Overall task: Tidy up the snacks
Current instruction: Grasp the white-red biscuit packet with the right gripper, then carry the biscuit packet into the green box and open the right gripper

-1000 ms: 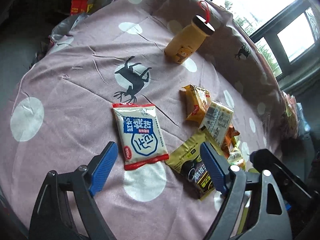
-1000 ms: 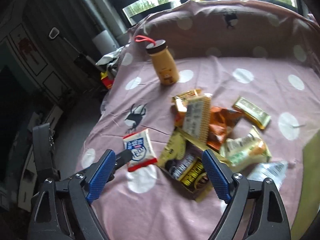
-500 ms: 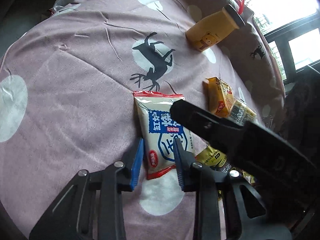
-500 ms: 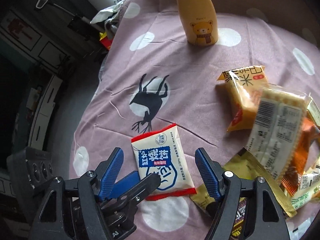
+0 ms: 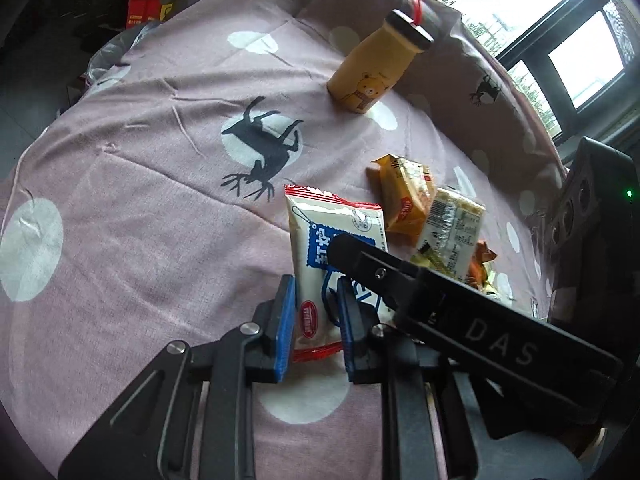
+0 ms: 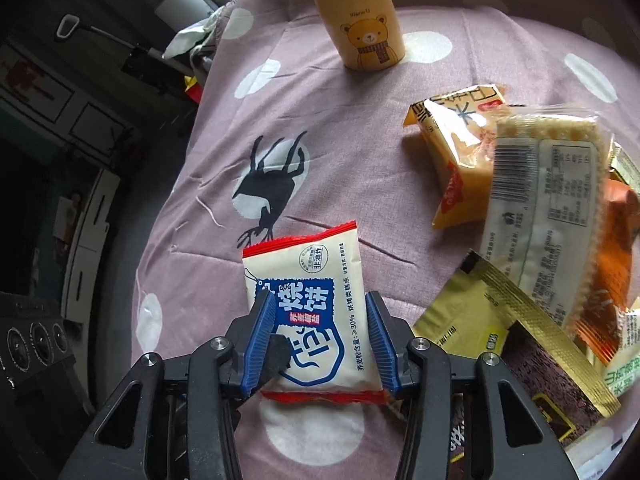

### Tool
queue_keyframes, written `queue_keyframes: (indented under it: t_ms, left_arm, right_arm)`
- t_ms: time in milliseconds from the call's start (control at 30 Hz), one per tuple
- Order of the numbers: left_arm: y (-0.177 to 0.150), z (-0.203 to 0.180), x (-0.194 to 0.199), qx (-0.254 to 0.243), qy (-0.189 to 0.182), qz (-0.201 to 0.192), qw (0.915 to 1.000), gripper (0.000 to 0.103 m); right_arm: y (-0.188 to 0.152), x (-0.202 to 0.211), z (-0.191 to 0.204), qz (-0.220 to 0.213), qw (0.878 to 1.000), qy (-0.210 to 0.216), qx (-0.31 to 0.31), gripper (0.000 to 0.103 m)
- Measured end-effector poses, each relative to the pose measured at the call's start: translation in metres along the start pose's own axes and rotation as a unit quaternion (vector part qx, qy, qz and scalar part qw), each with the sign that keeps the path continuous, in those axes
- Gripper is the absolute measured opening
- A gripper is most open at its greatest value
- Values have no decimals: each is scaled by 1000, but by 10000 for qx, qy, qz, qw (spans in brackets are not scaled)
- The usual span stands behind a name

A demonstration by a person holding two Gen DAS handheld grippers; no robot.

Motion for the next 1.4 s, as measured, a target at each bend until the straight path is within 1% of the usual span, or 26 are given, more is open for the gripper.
queue_keyframes:
  t_ms: [167,333,433,500,600,667,733,833,900,1033,1133,1200,1300,1400]
  left_arm:
    - [-6,-31,32,-358,-338,-409,9980,19]
    - [-20,-70,53,-880,-740,-567,9917,19]
    - [-33,-95,62,-1283,-1005,-555,9851,19]
    - [-45,-113,65,-1588,-1181,-479,9791,19]
    - [-68,-142,66,-1976,-1384,-367,9698,19]
    - [-79,-158,64,-2128,-1497,-309,9651,19]
    - [-86,-173,64,-2258,-1505,-311,9620,19]
    - [-94,-192,62,-2400,-1562,-331,9575,19]
    - [-97,-206,62,-2522,-1637,-341,9531,19]
    - [-110,-236,59,-2838,-1815,-247,9412,19]
    - [-124,-260,54,-3120,-1967,-176,9293,21]
    - [-133,-276,49,-3290,-2088,-110,9209,22]
    - [-149,-300,41,-3502,-2249,53,9093,22]
    - [-163,-322,32,-3732,-2323,175,8980,21]
  right_arm:
    - [-5,56,3,-607,9981,-63,82,49]
    - [-15,108,-4,-1228,9921,-236,-57,49]
    - [-28,138,-14,-1610,9859,-336,-317,49]
    - [-41,156,-25,-1883,9792,-463,-596,49]
    - [-61,183,-52,-2218,9678,-527,-1064,49]
    - [-72,199,-69,-2363,9604,-625,-1334,49]
    - [-79,213,-83,-2494,9544,-609,-1521,49]
    - [-85,229,-101,-2624,9486,-558,-1680,49]
    - [-89,240,-110,-2744,9437,-576,-1756,49]
    - [-93,261,-133,-2966,9342,-642,-1878,49]
    - [-102,278,-155,-3054,9256,-702,-2125,49]
    - [-109,289,-170,-3152,9169,-766,-2324,49]
    - [-119,304,-191,-3311,9029,-992,-2557,50]
    - [-129,315,-211,-3411,8894,-1168,-2810,50]
Point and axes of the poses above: each gripper's, at about its wrist camera, not at the fingertips, and x roughly against the way its jaws point, z to its left, y to its top, the point moved 3 cm from there along -x, roughly the way its jaws point, and after that the axes turned 7 degrees about -z, right-handed, at the moved point
